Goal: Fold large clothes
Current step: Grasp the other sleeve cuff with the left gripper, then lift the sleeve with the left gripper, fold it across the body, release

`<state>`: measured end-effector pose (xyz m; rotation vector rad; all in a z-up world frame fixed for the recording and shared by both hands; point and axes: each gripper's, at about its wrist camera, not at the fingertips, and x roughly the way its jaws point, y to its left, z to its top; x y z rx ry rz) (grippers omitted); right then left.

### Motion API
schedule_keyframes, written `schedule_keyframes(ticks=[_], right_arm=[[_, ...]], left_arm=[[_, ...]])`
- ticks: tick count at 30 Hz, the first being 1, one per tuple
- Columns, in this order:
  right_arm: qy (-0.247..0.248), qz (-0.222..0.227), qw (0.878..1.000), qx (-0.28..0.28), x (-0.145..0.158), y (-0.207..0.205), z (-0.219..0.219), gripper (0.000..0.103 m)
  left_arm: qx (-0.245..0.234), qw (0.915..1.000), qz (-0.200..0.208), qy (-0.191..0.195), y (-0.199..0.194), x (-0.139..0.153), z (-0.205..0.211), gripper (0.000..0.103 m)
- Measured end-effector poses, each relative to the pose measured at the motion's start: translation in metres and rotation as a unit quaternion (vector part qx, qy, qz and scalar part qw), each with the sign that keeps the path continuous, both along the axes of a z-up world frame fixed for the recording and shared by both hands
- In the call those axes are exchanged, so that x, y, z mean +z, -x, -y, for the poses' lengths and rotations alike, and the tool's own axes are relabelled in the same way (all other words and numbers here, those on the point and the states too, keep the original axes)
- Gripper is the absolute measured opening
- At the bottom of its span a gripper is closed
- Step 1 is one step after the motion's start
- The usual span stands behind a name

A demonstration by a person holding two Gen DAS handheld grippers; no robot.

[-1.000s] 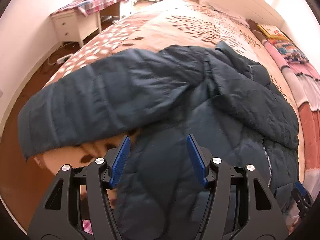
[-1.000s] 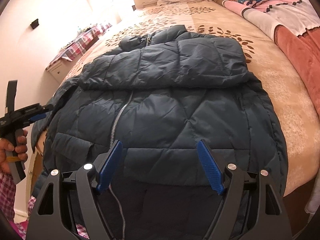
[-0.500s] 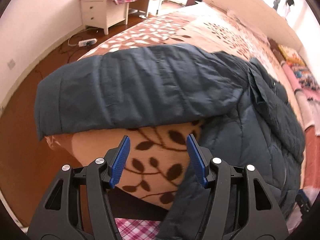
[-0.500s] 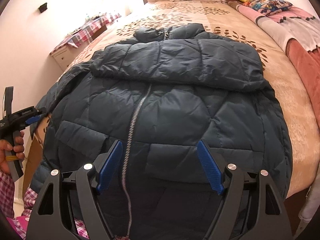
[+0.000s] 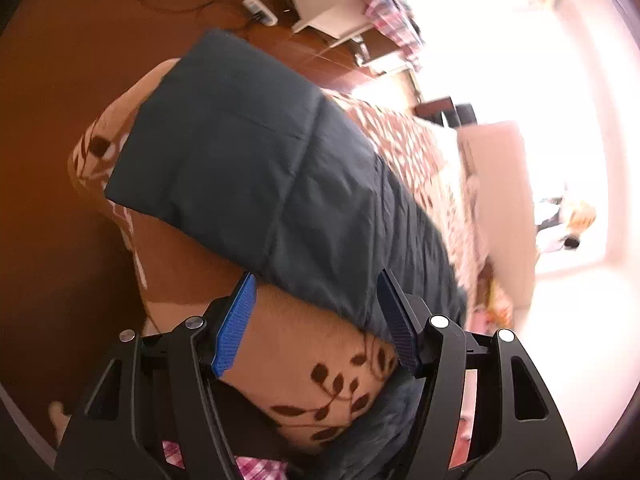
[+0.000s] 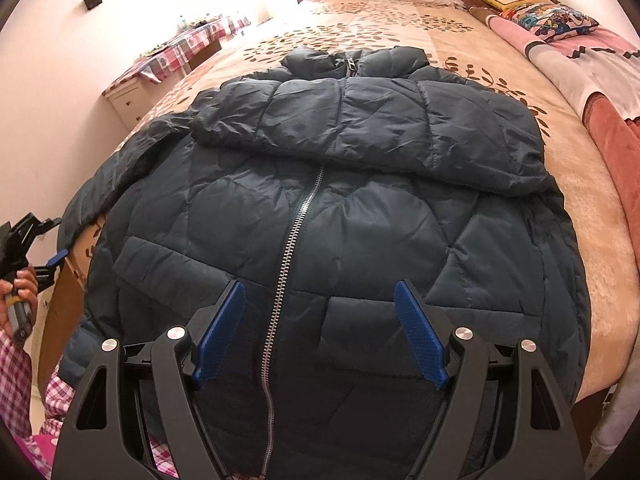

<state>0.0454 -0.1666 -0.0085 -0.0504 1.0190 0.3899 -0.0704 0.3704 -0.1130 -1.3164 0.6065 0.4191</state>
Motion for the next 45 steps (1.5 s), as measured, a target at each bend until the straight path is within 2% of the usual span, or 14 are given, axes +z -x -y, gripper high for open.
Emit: schedule_keyframes(ticks=[5, 8, 10, 19, 21, 22, 23, 27, 31, 33, 36, 39, 42, 45], right_arm=[[0.003, 0.001, 1.000, -0.001, 0.000, 0.000, -0.001, 0.076], [0.002, 0.003, 1.000, -0.004, 0.000, -0.001, 0.000, 0.076], [0.000, 0.003, 1.000, -0.005, 0.001, -0.002, 0.001, 0.076], [-0.012, 0.000, 1.000, -0.001, 0.000, 0.001, 0.005, 0.076], [-0.015, 0.003, 1.000, -0.001, 0.000, 0.002, 0.007, 0.076], [-0.016, 0.003, 1.000, -0.002, 0.000, 0.002, 0.008, 0.076], [-0.017, 0.002, 1.000, -0.003, -0.001, 0.002, 0.009, 0.076], [-0.025, 0.001, 1.000, -0.005, -0.002, 0.002, 0.011, 0.076], [-0.032, 0.003, 0.999, -0.008, -0.002, 0.001, 0.016, 0.076], [-0.037, 0.003, 0.999, -0.011, -0.002, 0.001, 0.019, 0.076], [-0.045, 0.004, 0.999, -0.019, -0.002, -0.001, 0.026, 0.076], [-0.057, 0.009, 0.998, -0.030, -0.001, -0.002, 0.035, 0.076], [-0.069, 0.014, 0.997, -0.042, 0.000, -0.004, 0.047, 0.076], [-0.082, 0.019, 0.995, -0.058, 0.002, -0.004, 0.063, 0.076]], left_arm=[[0.032, 0.9976, 0.019, 0.058, -0.009, -0.024, -0.003, 0.061], [0.043, 0.9973, 0.018, 0.057, -0.012, -0.026, -0.001, 0.056], [0.041, 0.9980, 0.003, 0.048, -0.009, -0.027, 0.002, 0.044], [0.078, 0.9947, -0.003, 0.067, -0.005, -0.027, -0.004, 0.045], [0.086, 0.9952, -0.001, 0.045, -0.003, -0.024, -0.009, 0.038], [0.085, 0.9959, -0.002, 0.030, -0.004, -0.020, -0.011, 0.017], [0.081, 0.9966, -0.011, 0.008, -0.009, -0.015, -0.013, 0.009], [0.076, 0.9962, -0.014, -0.040, -0.013, 0.008, -0.017, 0.004], [0.049, 0.9888, 0.005, -0.141, -0.022, 0.064, -0.004, 0.003], [0.022, 0.9805, 0.025, -0.194, -0.029, 0.097, 0.009, 0.003], [-0.041, 0.9527, 0.069, -0.293, -0.046, 0.158, 0.047, 0.003], [-0.135, 0.9097, 0.121, -0.374, -0.068, 0.215, 0.104, 0.003], [-0.221, 0.8804, 0.167, -0.385, -0.089, 0.242, 0.160, 0.003], [-0.300, 0.8578, 0.197, -0.367, -0.110, 0.252, 0.215, 0.003]])
